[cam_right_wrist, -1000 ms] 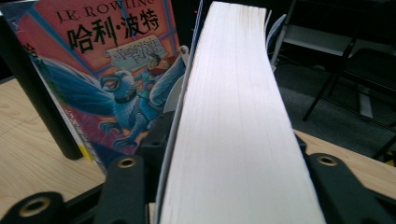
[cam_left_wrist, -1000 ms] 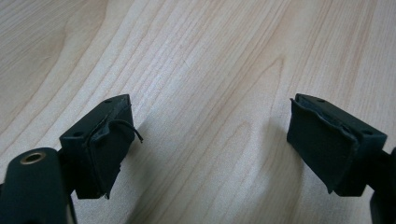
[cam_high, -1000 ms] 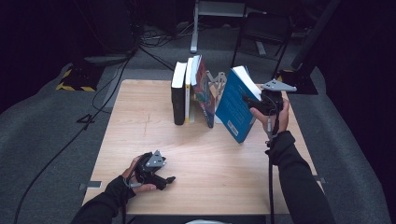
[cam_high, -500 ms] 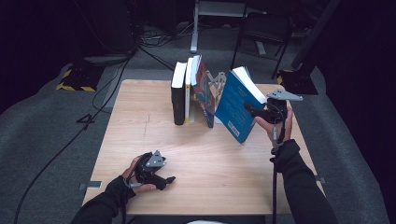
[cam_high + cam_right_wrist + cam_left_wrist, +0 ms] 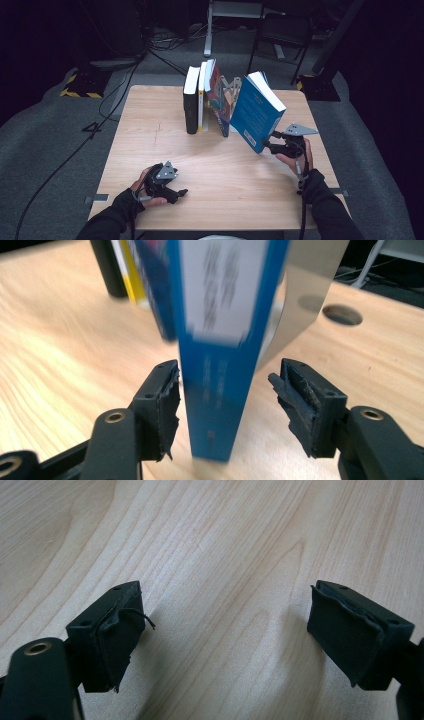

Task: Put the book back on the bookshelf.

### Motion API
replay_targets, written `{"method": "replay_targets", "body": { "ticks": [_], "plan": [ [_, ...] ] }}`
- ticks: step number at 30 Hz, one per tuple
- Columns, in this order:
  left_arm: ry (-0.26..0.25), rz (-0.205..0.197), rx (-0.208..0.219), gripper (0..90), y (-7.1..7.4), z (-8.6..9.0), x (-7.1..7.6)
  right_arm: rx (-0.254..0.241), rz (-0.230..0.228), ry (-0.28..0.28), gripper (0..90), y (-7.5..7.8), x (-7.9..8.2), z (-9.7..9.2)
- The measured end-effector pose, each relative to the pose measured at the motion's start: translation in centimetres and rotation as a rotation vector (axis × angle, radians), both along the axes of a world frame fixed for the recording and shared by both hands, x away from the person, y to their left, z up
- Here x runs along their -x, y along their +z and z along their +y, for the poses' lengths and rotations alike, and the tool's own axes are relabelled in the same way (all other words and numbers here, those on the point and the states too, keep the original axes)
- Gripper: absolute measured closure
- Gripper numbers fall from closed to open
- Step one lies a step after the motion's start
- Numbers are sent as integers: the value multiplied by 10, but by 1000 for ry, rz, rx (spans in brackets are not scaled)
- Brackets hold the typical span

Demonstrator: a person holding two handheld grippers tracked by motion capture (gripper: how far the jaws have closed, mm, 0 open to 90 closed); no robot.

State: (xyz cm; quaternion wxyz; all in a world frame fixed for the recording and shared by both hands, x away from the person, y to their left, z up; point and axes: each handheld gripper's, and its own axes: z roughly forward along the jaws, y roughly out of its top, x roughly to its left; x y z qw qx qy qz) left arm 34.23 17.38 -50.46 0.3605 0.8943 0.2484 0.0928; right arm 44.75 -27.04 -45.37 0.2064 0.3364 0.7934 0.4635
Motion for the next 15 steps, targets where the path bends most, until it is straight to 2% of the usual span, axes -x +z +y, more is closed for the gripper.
{"method": "replay_targets", "body": {
  "ticks": [1,2,4,6,9,13,15],
  "plan": [
    [0,1,0,158,0,0,0,3,-3,15,455,-3,0,0],
    [-1,1,1,157,0,0,0,-14,-19,18,467,-5,0,0],
    [-1,2,1,157,0,0,0,-29,-19,25,472,-5,-1,0],
    [-2,3,1,156,0,0,0,-29,-24,18,523,-10,-4,5],
    [-3,4,2,153,0,0,0,-23,-36,-51,556,-18,-8,20],
    [-7,5,2,151,0,0,-1,-13,-60,-149,595,-19,-5,35],
    [-8,6,2,151,0,0,-1,-27,-58,-190,601,-18,-4,41]
  ]
}}
